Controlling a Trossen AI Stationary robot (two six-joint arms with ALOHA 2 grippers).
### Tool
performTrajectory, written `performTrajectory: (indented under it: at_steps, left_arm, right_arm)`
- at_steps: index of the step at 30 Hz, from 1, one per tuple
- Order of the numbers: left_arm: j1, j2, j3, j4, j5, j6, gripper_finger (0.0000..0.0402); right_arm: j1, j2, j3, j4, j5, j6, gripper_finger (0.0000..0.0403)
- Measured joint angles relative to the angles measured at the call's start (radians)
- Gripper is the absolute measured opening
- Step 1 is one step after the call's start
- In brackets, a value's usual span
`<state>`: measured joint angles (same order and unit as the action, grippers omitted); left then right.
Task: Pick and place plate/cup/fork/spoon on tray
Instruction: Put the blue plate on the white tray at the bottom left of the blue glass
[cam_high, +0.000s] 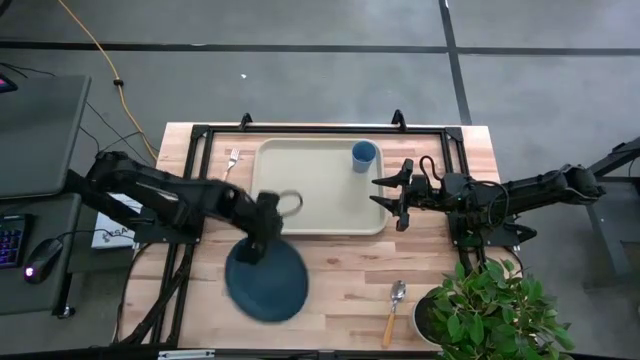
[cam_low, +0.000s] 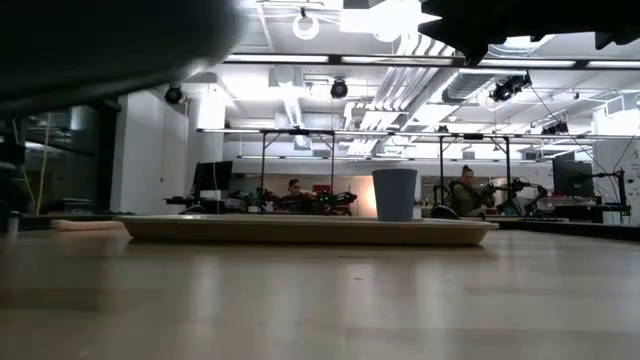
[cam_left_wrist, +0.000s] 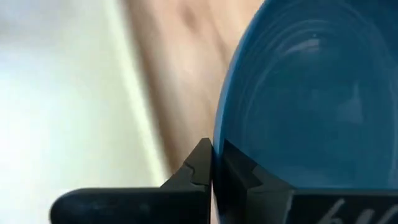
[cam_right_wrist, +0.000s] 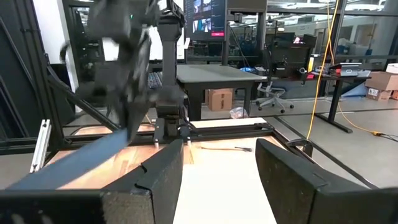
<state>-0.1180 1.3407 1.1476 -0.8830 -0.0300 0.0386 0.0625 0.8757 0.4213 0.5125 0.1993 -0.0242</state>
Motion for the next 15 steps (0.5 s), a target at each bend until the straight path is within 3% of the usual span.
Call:
performTrajectory:
  at_steps: [8,15]
  left_arm:
    - [0.24,-0.015,0.146,0.034,-0.225,-0.009,0.0]
    - [0.502,0.047,0.143,0.169,-0.178,-0.132,0.0]
  right_arm:
    - [0.0,0.0,0.0,-0.004,0.0,0.027,0.0193]
    - [0.0,0.0,0.0,-0.007,-0.001,0.046,0.0193]
